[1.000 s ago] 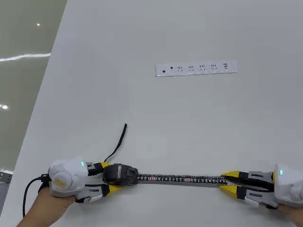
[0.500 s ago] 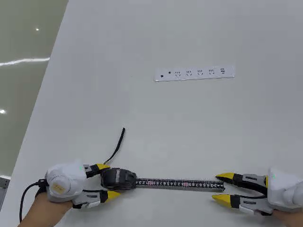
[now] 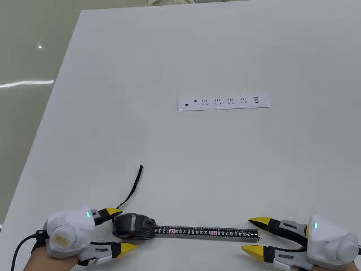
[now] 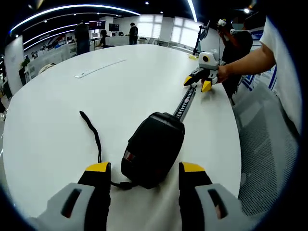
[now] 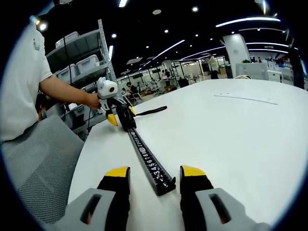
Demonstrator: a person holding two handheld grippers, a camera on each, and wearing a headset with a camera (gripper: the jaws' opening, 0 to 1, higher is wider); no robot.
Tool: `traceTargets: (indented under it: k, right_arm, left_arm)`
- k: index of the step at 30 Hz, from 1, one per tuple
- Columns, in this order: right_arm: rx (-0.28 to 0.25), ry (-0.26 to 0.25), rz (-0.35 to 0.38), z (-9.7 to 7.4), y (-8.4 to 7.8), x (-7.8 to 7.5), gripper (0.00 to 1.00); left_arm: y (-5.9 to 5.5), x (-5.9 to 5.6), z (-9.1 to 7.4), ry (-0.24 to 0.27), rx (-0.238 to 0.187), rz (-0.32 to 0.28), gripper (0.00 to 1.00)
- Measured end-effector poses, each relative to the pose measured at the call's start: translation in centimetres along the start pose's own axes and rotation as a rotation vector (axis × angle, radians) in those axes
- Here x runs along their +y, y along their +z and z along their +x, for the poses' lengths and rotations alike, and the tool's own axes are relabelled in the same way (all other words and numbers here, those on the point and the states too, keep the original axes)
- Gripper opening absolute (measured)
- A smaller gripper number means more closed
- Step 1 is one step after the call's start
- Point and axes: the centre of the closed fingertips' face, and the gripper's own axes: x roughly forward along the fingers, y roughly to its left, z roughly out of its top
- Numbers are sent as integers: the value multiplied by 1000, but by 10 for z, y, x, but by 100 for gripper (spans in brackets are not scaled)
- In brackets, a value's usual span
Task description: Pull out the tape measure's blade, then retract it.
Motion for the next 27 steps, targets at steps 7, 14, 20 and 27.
traceTargets:
  k: [7, 14, 20, 27]
  right_arm:
    - [-20, -27, 18, -3, 4, 3, 40]
    - [-9, -62, 30, -2, 2, 5, 43]
    - [-10, -99, 42, -7, 4, 3, 44]
    - [-1, -124, 54, -9, 6, 7, 44]
  left_arm:
    - [2, 1, -6, 22, -23, -23, 56]
    - [5, -1, -10, 47, -56, -59, 58]
    - [7, -2, -17, 75, -80, -80, 60]
    - [10, -4, -26, 97, -108, -109, 62]
